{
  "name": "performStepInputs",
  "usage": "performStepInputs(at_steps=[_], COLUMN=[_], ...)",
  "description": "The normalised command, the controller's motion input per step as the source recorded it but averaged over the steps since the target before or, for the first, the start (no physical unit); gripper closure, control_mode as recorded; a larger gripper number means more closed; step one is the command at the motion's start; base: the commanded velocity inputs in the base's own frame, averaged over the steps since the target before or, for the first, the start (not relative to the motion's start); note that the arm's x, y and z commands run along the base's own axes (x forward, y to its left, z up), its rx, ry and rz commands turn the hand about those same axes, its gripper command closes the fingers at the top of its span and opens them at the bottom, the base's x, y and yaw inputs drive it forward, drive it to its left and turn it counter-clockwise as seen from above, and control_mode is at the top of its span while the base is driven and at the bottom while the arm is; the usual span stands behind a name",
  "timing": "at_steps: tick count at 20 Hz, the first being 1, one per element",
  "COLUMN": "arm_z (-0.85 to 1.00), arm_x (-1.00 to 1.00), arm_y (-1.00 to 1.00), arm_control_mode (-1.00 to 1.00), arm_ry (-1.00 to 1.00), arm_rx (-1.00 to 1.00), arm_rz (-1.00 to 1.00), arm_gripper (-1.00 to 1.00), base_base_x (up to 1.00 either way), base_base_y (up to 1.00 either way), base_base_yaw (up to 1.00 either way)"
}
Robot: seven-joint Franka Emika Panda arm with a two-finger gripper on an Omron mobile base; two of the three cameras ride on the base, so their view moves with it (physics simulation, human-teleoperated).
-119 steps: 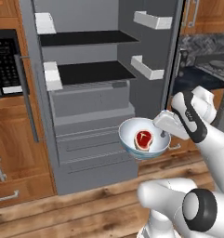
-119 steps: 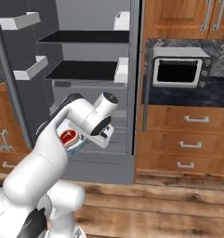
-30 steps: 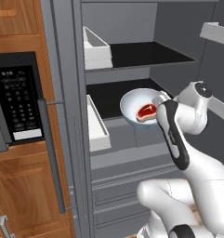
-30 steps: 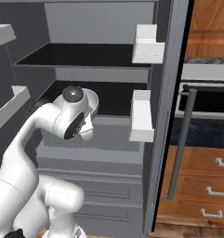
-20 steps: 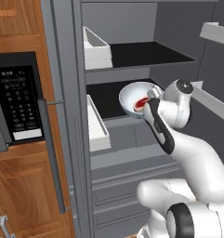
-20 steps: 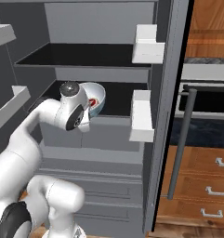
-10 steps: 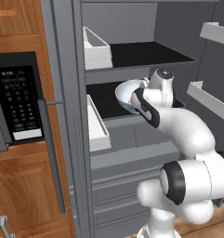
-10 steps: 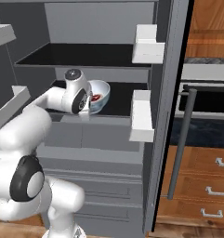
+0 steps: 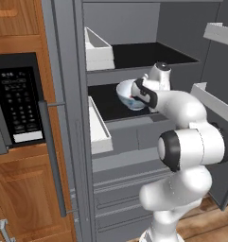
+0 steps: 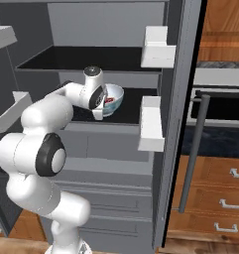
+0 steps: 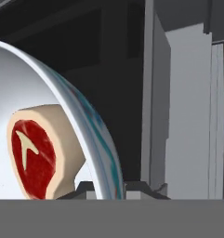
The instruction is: Place one of the steaks on the plate and the other in the bowl. Then place the bowl in the fridge.
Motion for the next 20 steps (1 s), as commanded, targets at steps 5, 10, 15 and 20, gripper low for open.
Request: performStepInputs(at_steps=[5,10,15,20], arm_z=[-0.33,-0.25,0.00,0.00], arm_x=[0.13,0.01,0.03,0.10], arm_y=[-0.17,-0.07,0.00,0.01], arm_control_mode=[-1.00,-1.00,-1.00,-1.00], arm_ry=[-0.06,-0.18,0.00,0.00], arm_rx=[0.05,0.00,0.00,0.00], arm_rz=[0.00,0.00,0.00,0.00], arm_gripper=[1.00,1.00,1.00,-1.00], base_base_x=[0.00,0.00,0.00,0.00], base_base_y=[0.00,0.00,0.00,0.00], base_base_yaw=[0.00,0.00,0.00,0.00])
